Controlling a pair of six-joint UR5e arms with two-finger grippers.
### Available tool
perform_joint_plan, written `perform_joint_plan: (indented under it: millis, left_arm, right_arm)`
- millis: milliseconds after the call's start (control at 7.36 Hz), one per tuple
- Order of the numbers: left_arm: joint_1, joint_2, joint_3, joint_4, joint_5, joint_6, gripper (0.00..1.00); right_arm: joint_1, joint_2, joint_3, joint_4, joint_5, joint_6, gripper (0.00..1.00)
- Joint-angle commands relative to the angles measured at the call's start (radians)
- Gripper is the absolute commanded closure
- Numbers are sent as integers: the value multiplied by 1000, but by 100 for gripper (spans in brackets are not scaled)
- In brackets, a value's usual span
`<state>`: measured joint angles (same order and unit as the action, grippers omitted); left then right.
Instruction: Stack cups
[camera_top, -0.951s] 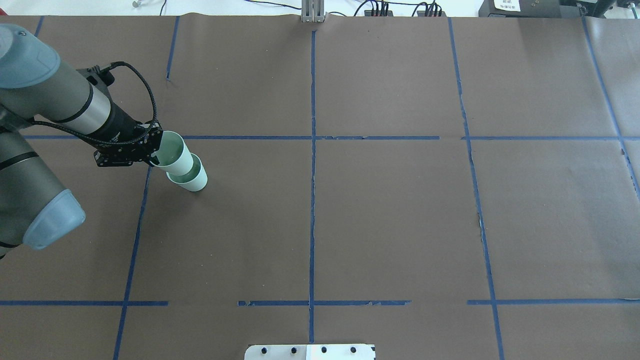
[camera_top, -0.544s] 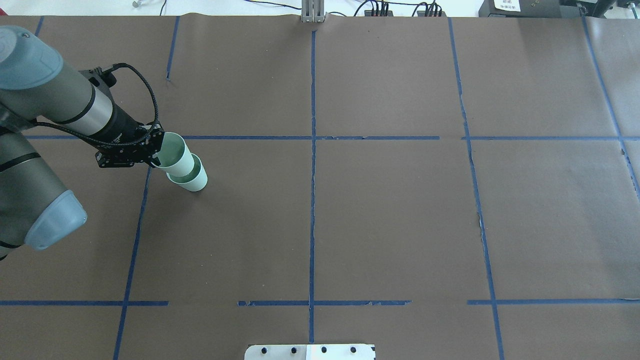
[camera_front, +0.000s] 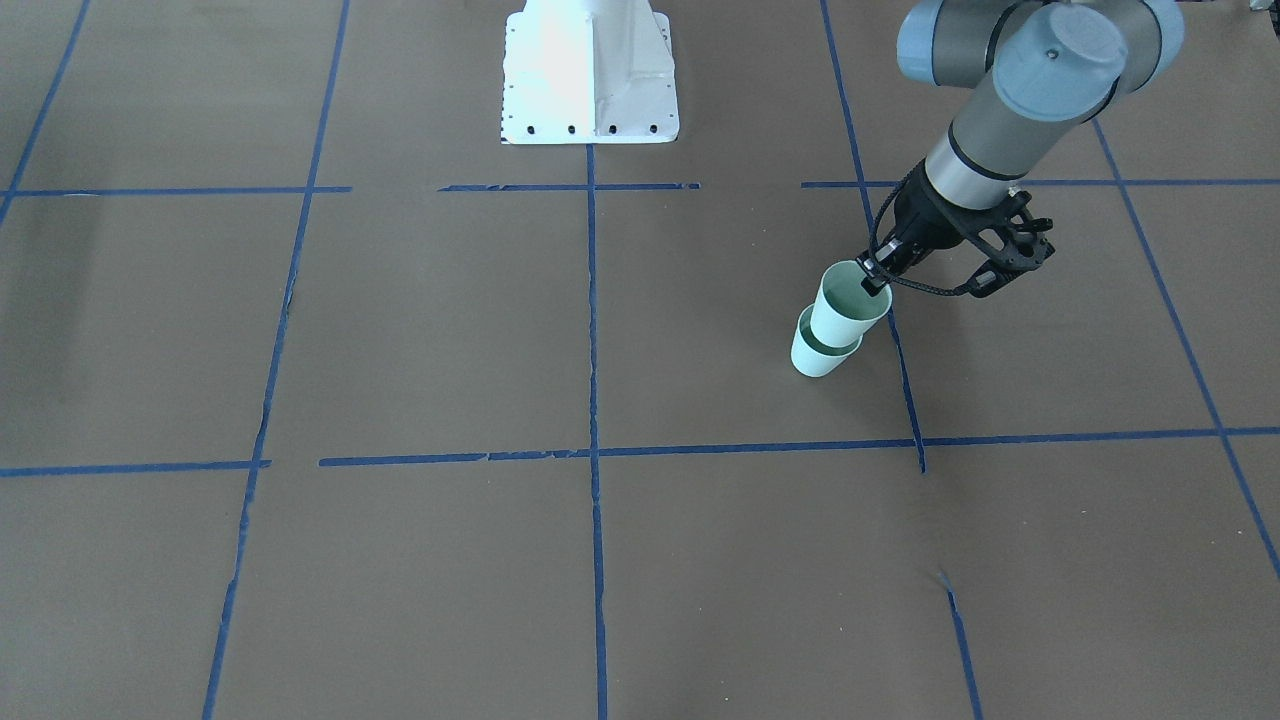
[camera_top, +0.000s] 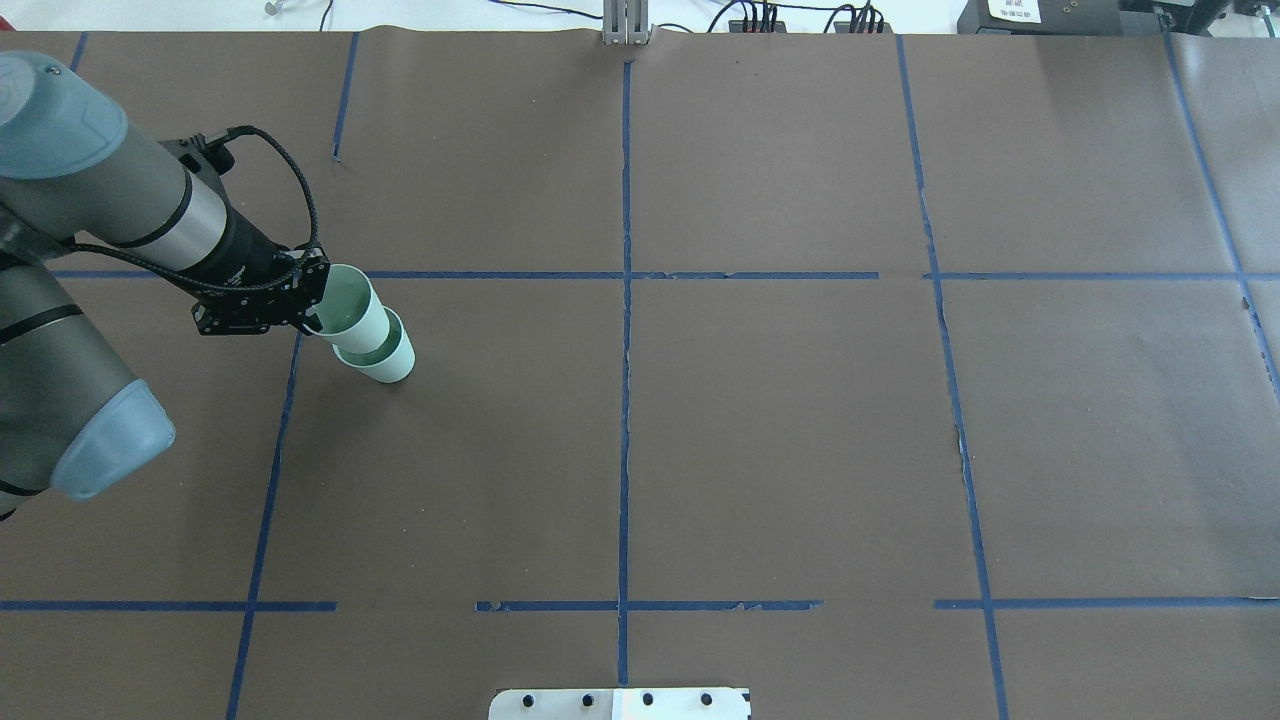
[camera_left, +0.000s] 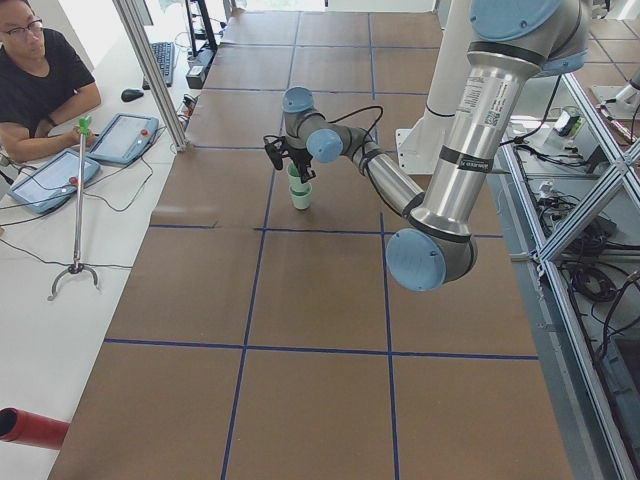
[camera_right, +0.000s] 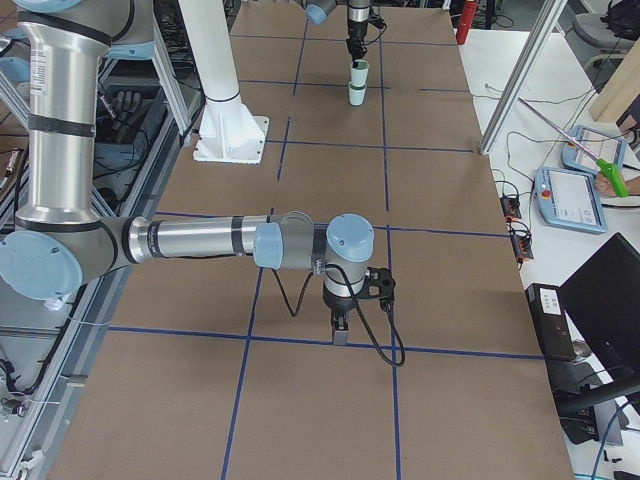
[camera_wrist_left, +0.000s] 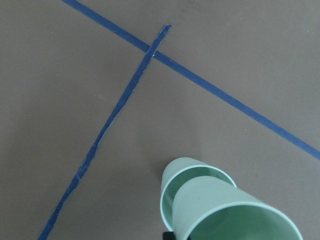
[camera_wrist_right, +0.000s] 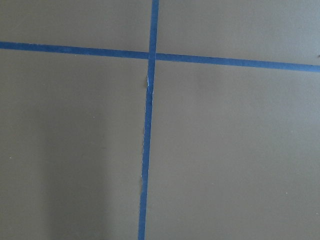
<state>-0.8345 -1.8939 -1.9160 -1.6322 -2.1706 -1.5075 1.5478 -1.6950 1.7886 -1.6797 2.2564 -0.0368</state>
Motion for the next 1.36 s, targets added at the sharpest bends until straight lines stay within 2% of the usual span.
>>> perform_joint_plan:
  millis: [0,272,544,680,951,1223]
  left_arm:
    - [0,-2,2,0,0,1,81]
    - [0,-2,0,0,0,-3,0]
    - [-12,-1,-21,2,-2,1,0]
    - [-34,30,-78,2,-2,21,0]
    - [-179,149,-123,3,-12,296,0]
    - [-268,289,-144,2,-15,621,0]
  right_arm:
    - [0,0,-2,0,0,0,0]
    - [0,0,0,0,0,0,0]
    - [0,0,0,0,0,0,0]
    - [0,0,0,0,-1,0,0]
    - [0,0,0,0,-1,0,0]
    - [0,0,-2,0,-1,0,0]
